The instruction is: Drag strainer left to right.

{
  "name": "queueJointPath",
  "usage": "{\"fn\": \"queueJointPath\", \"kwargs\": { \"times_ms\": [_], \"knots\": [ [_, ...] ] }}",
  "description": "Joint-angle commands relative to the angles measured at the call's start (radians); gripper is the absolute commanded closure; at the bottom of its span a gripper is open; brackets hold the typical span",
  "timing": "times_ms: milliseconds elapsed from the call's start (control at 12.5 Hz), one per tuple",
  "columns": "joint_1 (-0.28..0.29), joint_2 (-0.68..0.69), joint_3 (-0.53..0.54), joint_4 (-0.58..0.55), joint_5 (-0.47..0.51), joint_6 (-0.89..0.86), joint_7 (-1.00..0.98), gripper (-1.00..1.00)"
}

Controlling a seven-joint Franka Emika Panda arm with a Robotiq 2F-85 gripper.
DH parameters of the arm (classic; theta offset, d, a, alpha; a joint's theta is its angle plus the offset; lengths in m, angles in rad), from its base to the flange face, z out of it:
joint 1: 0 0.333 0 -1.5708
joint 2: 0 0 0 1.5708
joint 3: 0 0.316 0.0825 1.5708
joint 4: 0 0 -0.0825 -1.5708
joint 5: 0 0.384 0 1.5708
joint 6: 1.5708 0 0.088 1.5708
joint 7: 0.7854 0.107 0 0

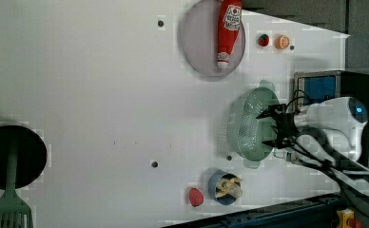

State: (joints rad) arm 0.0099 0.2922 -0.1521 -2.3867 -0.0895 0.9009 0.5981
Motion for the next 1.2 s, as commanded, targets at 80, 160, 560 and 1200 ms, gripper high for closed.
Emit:
{"fn": "queueJointPath", "kwargs": {
  "times_ms": [80, 160, 560, 1200],
  "knots": [
    [-0.002, -0.224, 0.056, 0.107, 0.006, -0.146, -0.285, -1.0],
    [-0.002, -0.277, 0.055, 0.146, 0.008, -0.229, -0.364, -1.0],
    [-0.001, -0.466, 0.057, 0.382, 0.038, -0.665, -0.624, -1.0],
    [0.002, -0.506, 0.066, 0.572, 0.027, -0.932, -0.711, -1.0]
  ]
}}
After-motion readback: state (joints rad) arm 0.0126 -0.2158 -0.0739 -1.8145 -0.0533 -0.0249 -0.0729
